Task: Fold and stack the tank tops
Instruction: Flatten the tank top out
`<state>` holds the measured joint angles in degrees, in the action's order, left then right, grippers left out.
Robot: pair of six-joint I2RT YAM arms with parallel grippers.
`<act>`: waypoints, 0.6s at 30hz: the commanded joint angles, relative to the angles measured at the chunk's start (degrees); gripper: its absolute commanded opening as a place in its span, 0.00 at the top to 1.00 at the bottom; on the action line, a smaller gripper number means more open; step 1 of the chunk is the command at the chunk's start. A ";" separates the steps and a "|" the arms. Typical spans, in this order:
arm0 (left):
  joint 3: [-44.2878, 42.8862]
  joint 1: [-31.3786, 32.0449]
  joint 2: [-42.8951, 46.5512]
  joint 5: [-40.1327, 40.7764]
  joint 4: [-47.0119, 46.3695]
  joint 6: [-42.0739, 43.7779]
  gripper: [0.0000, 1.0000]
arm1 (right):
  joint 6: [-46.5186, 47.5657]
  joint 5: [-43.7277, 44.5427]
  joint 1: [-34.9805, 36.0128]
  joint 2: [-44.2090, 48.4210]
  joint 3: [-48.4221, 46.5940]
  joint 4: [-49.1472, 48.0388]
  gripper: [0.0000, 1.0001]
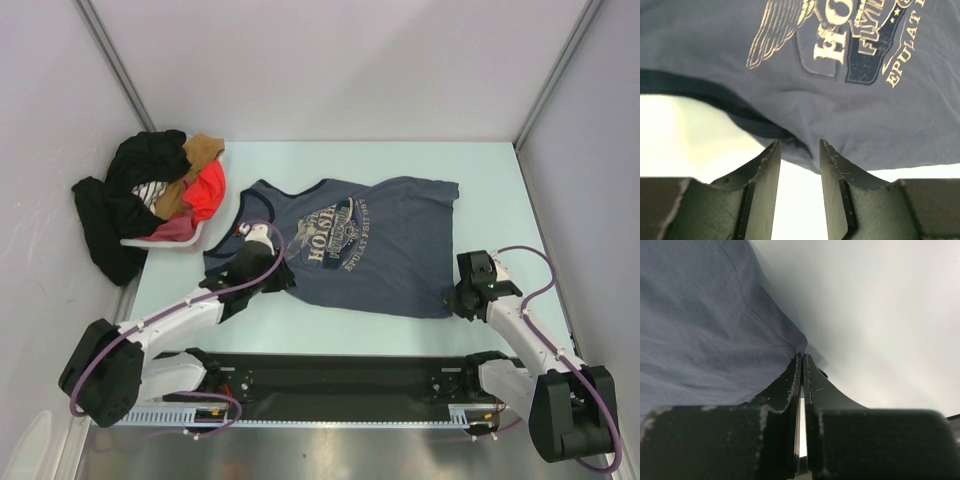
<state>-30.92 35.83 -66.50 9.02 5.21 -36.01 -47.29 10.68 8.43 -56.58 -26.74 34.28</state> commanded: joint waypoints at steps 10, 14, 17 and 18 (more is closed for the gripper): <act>3.50 -11.22 -4.33 -16.57 -12.60 -3.19 0.62 | 1.23 -0.22 0.01 0.77 -1.38 -0.71 0.98; 2.97 -11.66 -6.18 -16.57 -12.51 -3.54 0.72 | 1.32 -0.04 0.01 0.94 -1.47 -0.45 0.99; 2.53 -11.66 -7.06 -16.22 -12.07 -3.45 0.80 | 1.23 -0.13 -0.16 1.03 -1.47 -0.53 0.98; 2.35 -11.66 -7.15 -15.96 -11.63 -3.45 0.81 | 1.23 -0.04 -0.08 0.94 -1.47 -0.62 0.99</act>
<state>-26.37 24.64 -73.30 -6.22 -5.04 -39.03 -46.48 10.11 8.40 -56.55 -26.74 34.04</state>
